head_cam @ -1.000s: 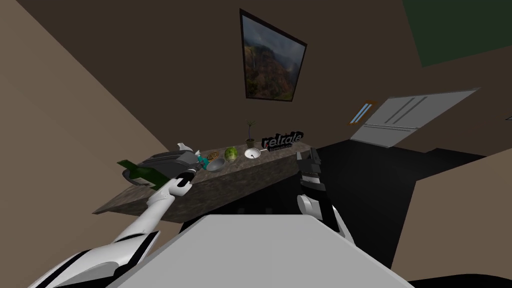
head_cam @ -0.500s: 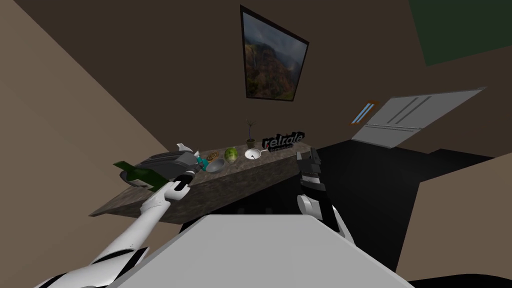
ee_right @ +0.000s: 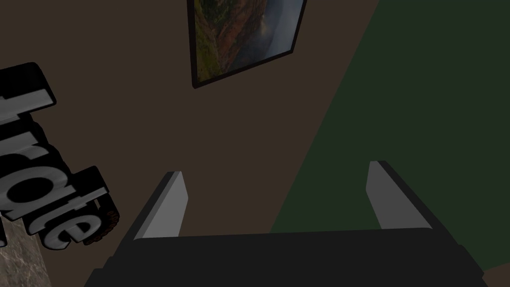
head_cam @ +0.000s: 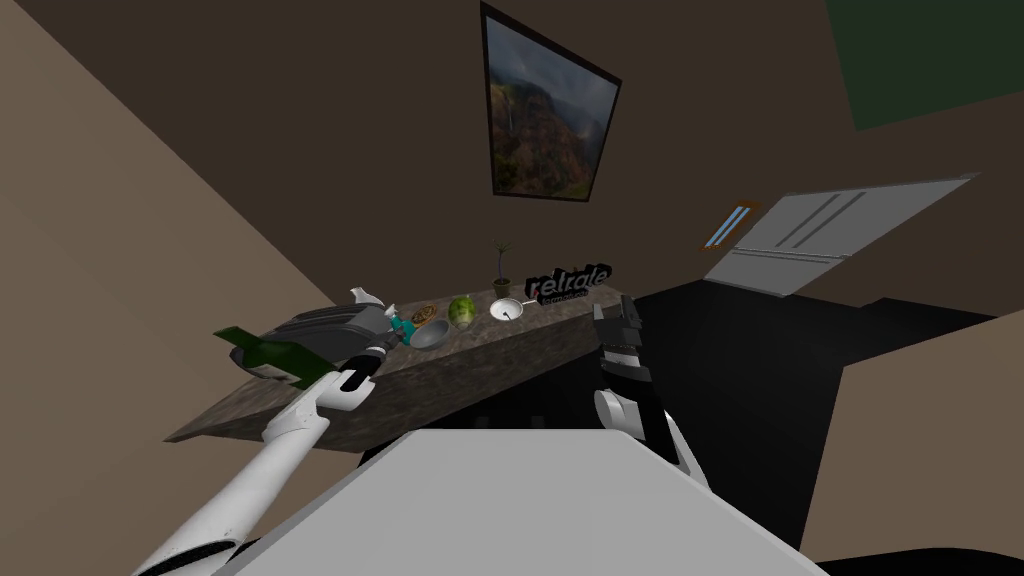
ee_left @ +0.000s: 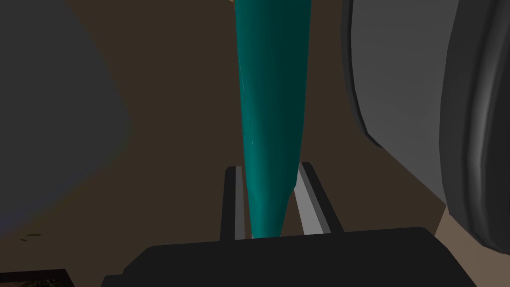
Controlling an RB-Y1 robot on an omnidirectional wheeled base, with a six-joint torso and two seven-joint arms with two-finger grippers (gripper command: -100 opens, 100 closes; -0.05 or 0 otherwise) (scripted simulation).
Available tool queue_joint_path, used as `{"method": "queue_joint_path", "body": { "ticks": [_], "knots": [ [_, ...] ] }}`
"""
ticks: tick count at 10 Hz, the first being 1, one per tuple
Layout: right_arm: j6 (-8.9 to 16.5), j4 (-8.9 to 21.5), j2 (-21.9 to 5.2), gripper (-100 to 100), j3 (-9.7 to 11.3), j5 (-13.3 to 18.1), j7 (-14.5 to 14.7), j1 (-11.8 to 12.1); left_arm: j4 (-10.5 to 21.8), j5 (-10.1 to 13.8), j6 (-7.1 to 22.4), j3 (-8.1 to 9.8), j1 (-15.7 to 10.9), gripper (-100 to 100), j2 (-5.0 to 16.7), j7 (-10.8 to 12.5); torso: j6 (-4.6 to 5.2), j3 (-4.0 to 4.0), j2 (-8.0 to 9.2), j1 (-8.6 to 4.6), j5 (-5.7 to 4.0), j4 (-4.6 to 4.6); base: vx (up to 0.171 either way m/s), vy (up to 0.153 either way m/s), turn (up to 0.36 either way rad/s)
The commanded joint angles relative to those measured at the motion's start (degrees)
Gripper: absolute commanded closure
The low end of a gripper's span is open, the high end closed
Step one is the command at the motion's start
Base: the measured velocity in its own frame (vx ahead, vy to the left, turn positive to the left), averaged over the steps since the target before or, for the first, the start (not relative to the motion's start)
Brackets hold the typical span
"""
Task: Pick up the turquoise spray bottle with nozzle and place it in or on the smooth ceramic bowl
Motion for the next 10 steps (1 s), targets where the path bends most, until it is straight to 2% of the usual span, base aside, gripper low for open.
{"method": "queue_joint_path", "body": {
  "ticks": [1, 2, 3, 4, 5, 6, 7, 8, 10],
  "knots": [
    [0.0, 0.0, 0.0, 0, 0.0, 0.0, 0.0, 0.0, -2.86, 0.13, 0.8, 0.21, 2.86, 100, -0.1, 0.47, 0.0, 0.0, 0.0, 0.0, 0.0, 0.0, 0.056, 0.008, 0.004],
    [0.0, 0.0, 0.0, 0, 0.0, 0.0, 0.0, 0.0, -4.47, 0.13, 0.8, 0.21, 3.06, 100, -0.1, 0.47, -0.01, -0.03, -0.05, 0.0, 0.0, -0.01, 0.032, 0.002, 0.021],
    [0.0, 0.0, 0.0, 0, 0.0, 0.0, 0.0, 0.0, -4.69, 0.13, 0.8, 0.21, 3.06, 100, -0.1, 0.47, 0.06, -0.01, -0.03, -0.04, -0.03, 0.02, 0.009, 0.004, -0.004],
    [0.0, 0.0, 0.0, 0, 0.0, 0.0, 0.0, 0.0, -6.72, 0.28, 2.25, 0.59, 5.59, 100, -0.52, 1.16, 0.07, 0.02, 0.03, -0.06, -0.03, 0.03, 0.041, 0.018, -0.011],
    [0.0, 0.0, 0.0, 0, 0.0, 0.0, 0.0, 0.0, -8.39, 0.28, 2.25, 0.59, 7.23, 100, -0.52, 1.16, 0.0, 0.01, 0.0, 0.0, -0.02, 0.01, 0.059, 0.013, 0.009],
    [0.0, 0.0, 0.0, 0, 0.0, 0.0, 0.0, 0.0, -9.73, 0.28, 2.25, 0.59, 7.27, 100, -0.52, 1.16, 0.0, -0.03, -0.05, 0.01, 0.0, 0.0, 0.028, 0.003, 0.017],
    [0.0, 0.0, 0.0, 0, 0.0, 0.0, 0.0, 0.0, -11.47, 0.43, 3.69, 0.97, 9.77, 100, -0.94, 1.85, 0.06, 0.01, -0.01, -0.05, -0.04, 0.03, 0.054, 0.008, -0.006],
    [0.0, 0.0, 0.0, 0, 0.0, 0.0, 0.0, 0.0, -13.06, 0.43, 3.69, 0.97, 11.22, 100, -0.94, 1.85, 0.01, -0.02, -0.05, -0.04, -0.03, 0.01, 0.055, 0.014, 0.006],
    [0.0, 0.0, 0.0, 0, 0.0, 0.0, 0.0, 0.0, -15.47, 0.43, 3.69, 0.97, 11.47, 100, -0.94, 1.85, 0.01, 0.02, 0.01, -0.03, -0.05, 0.03, 0.011, 0.006, 0.004]
  ]
}}
